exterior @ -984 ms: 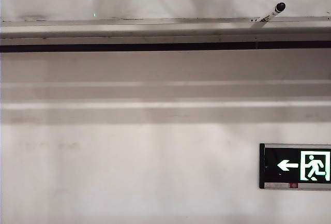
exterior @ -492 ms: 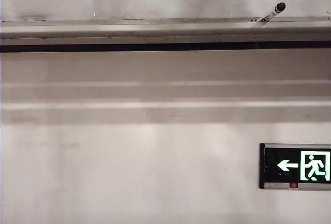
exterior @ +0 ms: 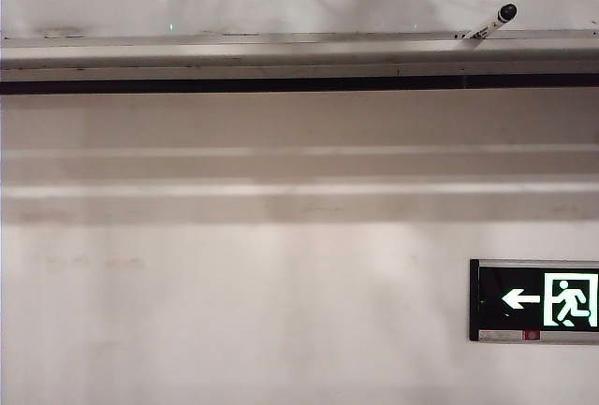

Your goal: Wipe the whiteboard clean using the black magnetic whiteboard eraser attached to the whiteboard.

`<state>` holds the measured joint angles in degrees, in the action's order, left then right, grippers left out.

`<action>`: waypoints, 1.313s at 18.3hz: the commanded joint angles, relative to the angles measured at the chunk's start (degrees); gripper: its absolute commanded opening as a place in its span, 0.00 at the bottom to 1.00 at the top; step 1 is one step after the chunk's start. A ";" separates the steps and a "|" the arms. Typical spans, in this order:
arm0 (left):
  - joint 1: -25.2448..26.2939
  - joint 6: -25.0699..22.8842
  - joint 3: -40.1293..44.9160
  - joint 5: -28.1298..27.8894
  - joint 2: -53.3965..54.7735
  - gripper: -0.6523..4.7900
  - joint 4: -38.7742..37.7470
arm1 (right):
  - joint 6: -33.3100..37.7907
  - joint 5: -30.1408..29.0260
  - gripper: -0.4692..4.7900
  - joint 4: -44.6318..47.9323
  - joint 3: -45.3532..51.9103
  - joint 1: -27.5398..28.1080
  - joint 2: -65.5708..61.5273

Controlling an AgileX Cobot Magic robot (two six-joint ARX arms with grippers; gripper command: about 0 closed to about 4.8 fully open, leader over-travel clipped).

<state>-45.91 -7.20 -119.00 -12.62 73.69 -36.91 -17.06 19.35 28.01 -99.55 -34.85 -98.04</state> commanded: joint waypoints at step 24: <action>-0.02 0.17 -0.15 0.24 -0.15 0.11 0.72 | 2.36 8.04 0.19 -44.92 -32.96 14.03 -1.62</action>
<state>-45.91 -7.18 -119.00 -12.60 73.69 -36.88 -16.03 21.80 -17.10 -132.46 -22.44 -99.57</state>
